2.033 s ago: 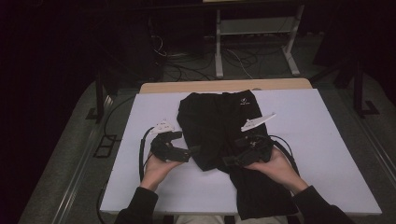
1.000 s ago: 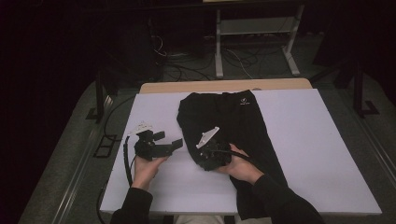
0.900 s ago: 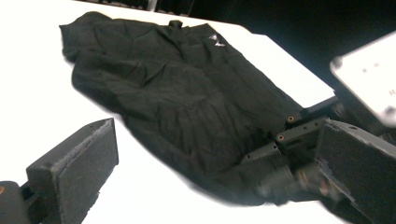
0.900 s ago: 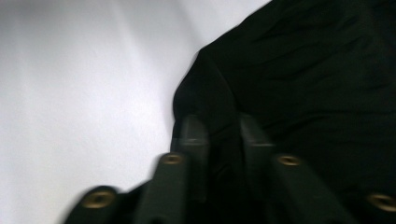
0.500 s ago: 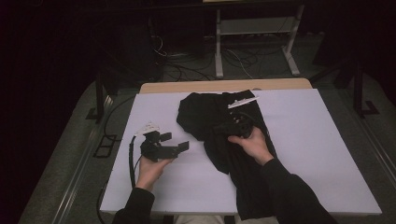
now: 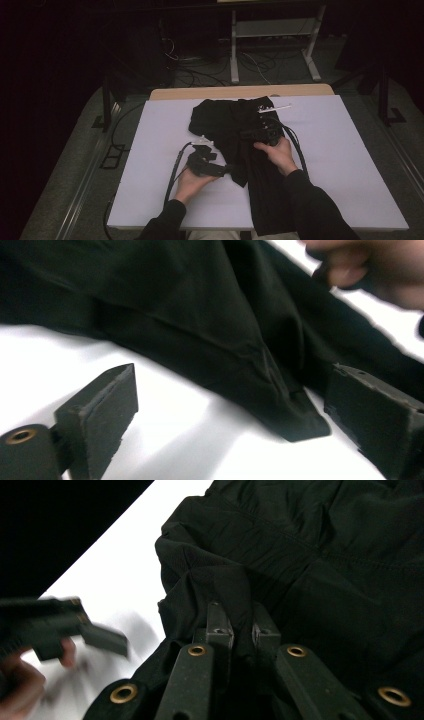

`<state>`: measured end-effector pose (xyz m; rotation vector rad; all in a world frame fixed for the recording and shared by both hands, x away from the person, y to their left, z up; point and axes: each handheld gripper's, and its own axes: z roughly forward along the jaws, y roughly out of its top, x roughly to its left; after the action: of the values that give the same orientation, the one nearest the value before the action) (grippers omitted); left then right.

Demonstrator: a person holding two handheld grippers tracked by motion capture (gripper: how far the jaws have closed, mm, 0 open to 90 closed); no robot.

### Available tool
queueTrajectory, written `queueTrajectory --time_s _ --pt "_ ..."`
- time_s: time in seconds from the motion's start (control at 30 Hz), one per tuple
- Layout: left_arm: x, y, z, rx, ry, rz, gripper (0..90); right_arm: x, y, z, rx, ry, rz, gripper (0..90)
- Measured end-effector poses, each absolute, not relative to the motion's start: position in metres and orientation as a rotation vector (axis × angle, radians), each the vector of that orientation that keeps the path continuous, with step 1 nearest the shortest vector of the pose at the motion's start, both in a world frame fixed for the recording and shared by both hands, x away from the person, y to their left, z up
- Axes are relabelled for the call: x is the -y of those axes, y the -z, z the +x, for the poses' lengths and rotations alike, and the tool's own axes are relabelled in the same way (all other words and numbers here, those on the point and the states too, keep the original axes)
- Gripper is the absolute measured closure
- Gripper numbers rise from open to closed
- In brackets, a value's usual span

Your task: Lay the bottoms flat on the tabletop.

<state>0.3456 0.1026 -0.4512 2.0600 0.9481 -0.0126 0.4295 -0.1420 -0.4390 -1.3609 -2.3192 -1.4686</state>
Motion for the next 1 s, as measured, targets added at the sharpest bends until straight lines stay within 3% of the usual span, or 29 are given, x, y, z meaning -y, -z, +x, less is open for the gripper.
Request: queueTrajectory --time_s 0.03,0.1,0.2,0.27,0.47,0.77,1.0 --pt "-0.103 0.451 0.346 -0.948 0.013 2.06 16.6 0.142 0.439 0.43 2.319 1.469 -1.361 81.8" --pt "-0.085 0.454 0.342 -0.917 -0.039 2.134 30.5 0.143 0.439 0.43 2.322 1.467 -1.36 81.8" --pt "-0.078 0.451 0.341 -0.909 -0.076 2.179 68.5 0.143 0.44 0.43 2.325 1.463 -1.363 81.8" --pt "-0.083 0.449 0.345 -0.918 0.016 2.131 87.3 0.144 0.441 0.43 2.326 1.46 -1.365 81.7" --pt "-0.102 0.427 0.348 -0.907 0.115 2.108 87.8 0.143 0.439 0.43 2.327 1.47 -1.348 79.8" --pt "-0.141 0.389 0.367 -0.929 0.205 1.929 87.7 0.134 0.444 0.429 2.32 1.486 -1.362 62.5" --pt "-0.151 0.382 0.384 -1.001 0.267 1.785 87.7 0.142 0.432 0.418 2.282 1.59 -1.351 57.6"
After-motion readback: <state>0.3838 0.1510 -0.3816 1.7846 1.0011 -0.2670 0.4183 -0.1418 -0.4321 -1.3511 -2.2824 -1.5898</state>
